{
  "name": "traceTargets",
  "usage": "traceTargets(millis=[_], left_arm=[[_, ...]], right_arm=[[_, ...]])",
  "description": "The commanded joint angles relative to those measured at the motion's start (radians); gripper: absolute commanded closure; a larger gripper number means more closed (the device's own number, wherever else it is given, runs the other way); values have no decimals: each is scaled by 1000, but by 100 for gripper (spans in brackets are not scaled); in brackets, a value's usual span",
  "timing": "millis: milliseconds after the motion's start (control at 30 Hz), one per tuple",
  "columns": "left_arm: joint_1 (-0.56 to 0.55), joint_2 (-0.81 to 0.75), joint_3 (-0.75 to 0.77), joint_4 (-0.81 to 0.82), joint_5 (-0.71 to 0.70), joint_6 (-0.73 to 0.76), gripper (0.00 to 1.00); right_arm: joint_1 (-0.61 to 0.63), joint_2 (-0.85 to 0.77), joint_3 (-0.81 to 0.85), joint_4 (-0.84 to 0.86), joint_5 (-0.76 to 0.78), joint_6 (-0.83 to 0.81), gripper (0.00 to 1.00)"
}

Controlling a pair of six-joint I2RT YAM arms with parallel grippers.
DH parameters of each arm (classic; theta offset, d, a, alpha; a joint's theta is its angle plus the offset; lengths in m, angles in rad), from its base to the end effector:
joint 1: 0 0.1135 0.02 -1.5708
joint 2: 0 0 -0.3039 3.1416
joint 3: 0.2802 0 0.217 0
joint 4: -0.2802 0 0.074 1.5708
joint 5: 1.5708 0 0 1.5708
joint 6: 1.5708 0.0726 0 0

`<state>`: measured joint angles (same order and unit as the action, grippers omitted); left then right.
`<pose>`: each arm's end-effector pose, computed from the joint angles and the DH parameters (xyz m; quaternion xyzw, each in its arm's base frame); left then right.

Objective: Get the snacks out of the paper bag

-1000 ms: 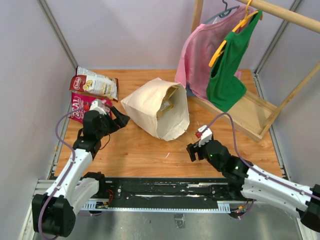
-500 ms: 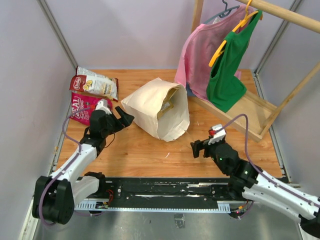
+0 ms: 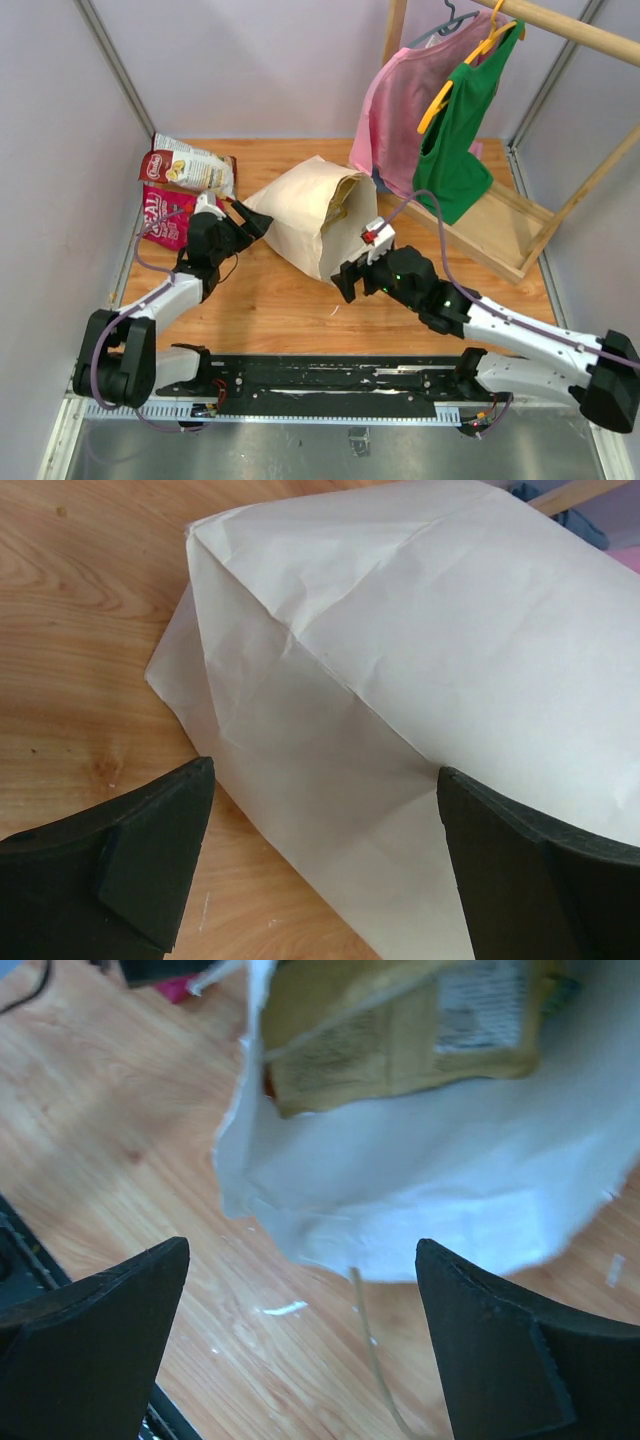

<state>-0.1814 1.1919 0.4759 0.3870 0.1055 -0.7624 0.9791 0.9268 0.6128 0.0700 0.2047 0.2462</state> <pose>0.2373 -0.0513 0.2570 -0.2033 0.7870 -0.3023 0.4980 0.1211 0.1538 0.3141 -0.2221 0.7543 0.2864 0.5475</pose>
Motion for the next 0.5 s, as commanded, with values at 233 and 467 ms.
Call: traceTargets(millis=[233,467], left_arm=[[-6,126,-20,178,-76,-71,4],[-6,106,-63,207,-88,-84,4]], right_arm=[[16,346,55,426,-216,131,21],[40,466,91,519,-220,152,44]])
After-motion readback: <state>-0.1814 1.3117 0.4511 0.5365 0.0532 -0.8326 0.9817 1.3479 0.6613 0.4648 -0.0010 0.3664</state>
